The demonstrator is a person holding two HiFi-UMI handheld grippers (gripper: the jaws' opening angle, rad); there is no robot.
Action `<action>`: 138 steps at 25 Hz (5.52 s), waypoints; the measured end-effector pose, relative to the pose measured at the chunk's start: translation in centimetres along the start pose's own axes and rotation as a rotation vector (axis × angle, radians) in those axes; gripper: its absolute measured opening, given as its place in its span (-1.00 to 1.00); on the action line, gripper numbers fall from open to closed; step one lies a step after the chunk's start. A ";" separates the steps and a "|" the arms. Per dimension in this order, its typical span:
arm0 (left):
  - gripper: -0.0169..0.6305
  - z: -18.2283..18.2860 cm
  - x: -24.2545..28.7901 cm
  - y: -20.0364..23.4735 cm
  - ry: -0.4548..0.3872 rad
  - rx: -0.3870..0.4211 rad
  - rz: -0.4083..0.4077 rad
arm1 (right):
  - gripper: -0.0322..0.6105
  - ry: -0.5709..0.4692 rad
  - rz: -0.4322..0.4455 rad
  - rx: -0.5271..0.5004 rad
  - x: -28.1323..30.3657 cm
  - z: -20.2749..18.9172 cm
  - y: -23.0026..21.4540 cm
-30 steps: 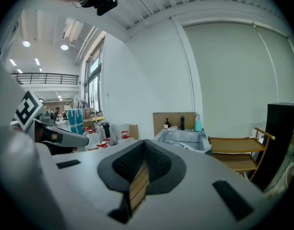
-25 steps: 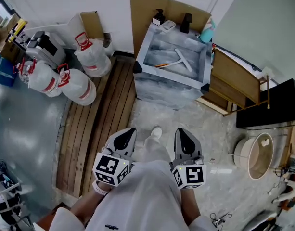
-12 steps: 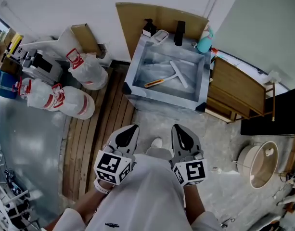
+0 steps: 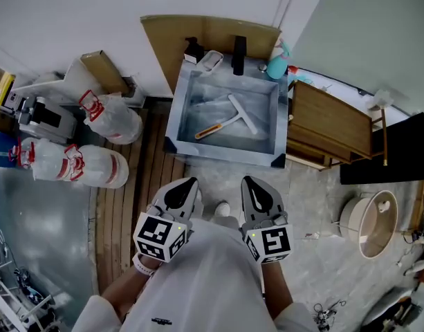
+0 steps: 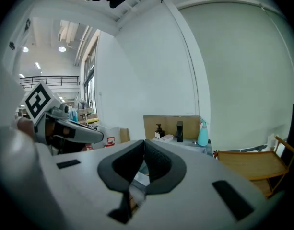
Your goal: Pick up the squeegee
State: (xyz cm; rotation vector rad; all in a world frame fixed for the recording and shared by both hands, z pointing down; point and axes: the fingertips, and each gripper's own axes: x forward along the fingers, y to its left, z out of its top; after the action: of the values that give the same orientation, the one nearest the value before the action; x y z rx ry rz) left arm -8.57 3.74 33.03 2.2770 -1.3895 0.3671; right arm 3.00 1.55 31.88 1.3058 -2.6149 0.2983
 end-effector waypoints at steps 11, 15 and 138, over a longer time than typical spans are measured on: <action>-0.95 2.7 4.9 2.6 0.037 0.067 -0.105 | -0.88 0.006 -0.069 0.029 3.9 0.9 -2.6; -0.95 3.7 6.2 3.7 0.048 0.073 -0.130 | -0.88 0.026 -0.078 0.028 5.7 1.2 -2.8; -0.60 -0.5 17.3 7.0 0.405 0.376 -0.146 | -0.88 0.059 -0.107 -0.164 7.2 1.8 -5.8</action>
State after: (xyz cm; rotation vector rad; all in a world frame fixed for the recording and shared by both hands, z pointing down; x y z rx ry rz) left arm -6.90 -12.09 42.80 2.3919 -1.0058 1.0491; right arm 3.31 -7.84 32.65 1.3535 -2.4522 0.1015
